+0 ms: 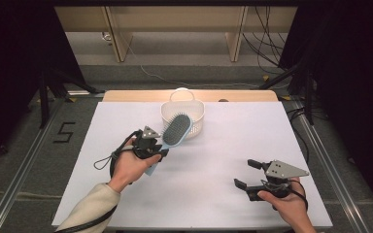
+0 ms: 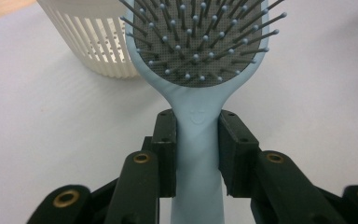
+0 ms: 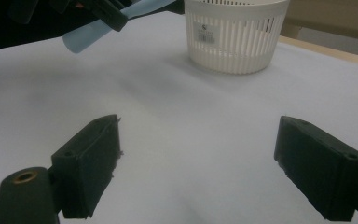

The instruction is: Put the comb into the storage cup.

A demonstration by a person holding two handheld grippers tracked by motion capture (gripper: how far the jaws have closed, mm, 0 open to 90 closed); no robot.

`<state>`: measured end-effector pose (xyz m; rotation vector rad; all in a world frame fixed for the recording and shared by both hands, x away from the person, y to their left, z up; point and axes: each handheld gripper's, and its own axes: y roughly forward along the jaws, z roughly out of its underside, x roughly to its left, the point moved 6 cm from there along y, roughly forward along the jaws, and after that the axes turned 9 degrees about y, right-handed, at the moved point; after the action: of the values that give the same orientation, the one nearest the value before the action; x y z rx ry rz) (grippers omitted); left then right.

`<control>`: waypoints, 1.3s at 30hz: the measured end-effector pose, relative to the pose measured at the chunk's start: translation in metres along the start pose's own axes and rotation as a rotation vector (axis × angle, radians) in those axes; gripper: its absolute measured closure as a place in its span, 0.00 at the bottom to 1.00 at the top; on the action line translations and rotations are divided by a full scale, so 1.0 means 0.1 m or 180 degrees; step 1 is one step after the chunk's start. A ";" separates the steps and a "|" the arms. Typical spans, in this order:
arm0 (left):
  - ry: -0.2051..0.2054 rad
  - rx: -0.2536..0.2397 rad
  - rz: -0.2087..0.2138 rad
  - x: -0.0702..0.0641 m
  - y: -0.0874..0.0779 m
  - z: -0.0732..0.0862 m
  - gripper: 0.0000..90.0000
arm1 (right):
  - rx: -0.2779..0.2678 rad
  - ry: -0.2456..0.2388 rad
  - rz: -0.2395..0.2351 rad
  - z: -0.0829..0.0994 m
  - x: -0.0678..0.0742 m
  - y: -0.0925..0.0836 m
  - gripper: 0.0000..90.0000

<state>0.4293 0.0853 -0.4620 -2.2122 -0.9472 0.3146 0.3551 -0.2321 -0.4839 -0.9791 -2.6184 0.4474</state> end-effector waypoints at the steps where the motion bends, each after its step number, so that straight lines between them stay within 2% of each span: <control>1: 0.0011 -0.0012 -0.0003 0.00 0.00 0.00 0.78 | 0.0000 0.0001 0.0001 0.00 0.00 0.00 0.17; 12: -0.0030 -0.0169 -0.0078 0.04 -0.02 -0.03 0.78 | 0.0003 0.0012 -0.0002 0.00 0.00 0.00 0.17; 16: 0.0011 -0.0215 -0.0115 0.05 -0.02 -0.03 0.78 | 0.0006 0.0010 0.0001 0.00 0.00 0.00 0.17; 26: -0.0012 -0.0286 -0.0119 0.06 -0.03 -0.05 0.78 | 0.0004 0.0012 -0.0002 0.00 0.00 0.00 0.17; 39: 0.0116 -0.0369 -0.0155 0.06 -0.03 -0.06 0.78 | -0.0009 0.0009 -0.0003 0.00 0.00 0.00 0.17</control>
<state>0.4348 0.0884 -0.4552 -2.2874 -1.0207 0.2007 0.3556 -0.2320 -0.4841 -0.9787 -2.6176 0.4418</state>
